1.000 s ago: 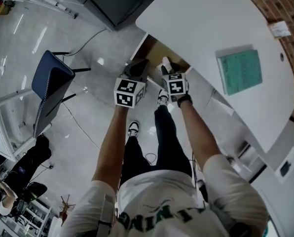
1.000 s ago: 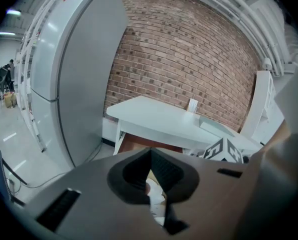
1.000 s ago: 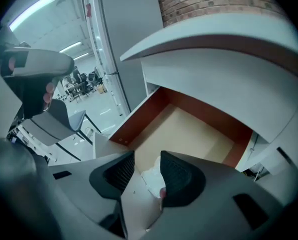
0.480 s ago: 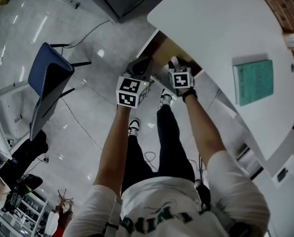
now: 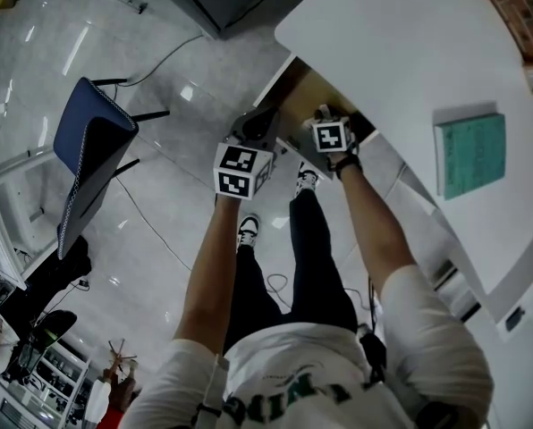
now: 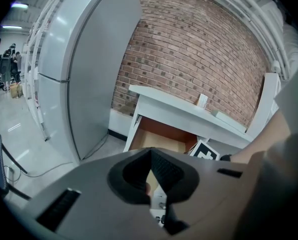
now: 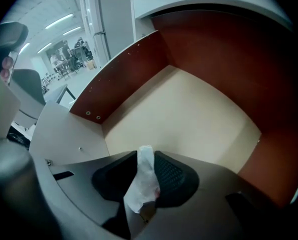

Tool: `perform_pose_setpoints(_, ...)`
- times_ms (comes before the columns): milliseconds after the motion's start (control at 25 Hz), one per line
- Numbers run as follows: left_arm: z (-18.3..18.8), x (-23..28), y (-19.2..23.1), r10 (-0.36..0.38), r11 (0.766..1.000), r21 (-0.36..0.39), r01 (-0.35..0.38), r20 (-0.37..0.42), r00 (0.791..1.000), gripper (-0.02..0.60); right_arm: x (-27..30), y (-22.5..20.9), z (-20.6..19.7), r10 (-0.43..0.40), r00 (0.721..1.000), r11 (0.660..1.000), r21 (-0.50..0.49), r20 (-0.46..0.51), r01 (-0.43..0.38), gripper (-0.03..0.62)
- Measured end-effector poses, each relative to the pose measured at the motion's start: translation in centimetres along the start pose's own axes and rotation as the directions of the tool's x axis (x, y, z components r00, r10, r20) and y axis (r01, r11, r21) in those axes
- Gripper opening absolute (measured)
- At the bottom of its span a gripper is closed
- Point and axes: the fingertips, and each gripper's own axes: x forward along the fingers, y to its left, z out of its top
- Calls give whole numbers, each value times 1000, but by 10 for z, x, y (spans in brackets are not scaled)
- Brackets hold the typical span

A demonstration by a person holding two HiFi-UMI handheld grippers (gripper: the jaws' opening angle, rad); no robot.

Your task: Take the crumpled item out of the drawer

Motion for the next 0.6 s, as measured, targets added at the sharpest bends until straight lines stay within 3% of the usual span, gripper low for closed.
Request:
perform_pose_setpoints(80, 1, -1, 1, 1, 1000, -2, -1, 1, 1000, -6, -2, -4, 1, -9, 1000, 1000, 13, -1, 9, 51)
perform_pose_setpoints(160, 4, -2, 1, 4, 1000, -3, -4, 5, 1000, -6, -7, -5, 2, -9, 1000, 1000, 19, -1, 9, 27)
perform_pose_setpoints(600, 23, -35, -17, 13, 1000, -16, -12, 9, 1000, -6, -81, -3, 0, -45, 998, 999, 33, 39, 44, 5)
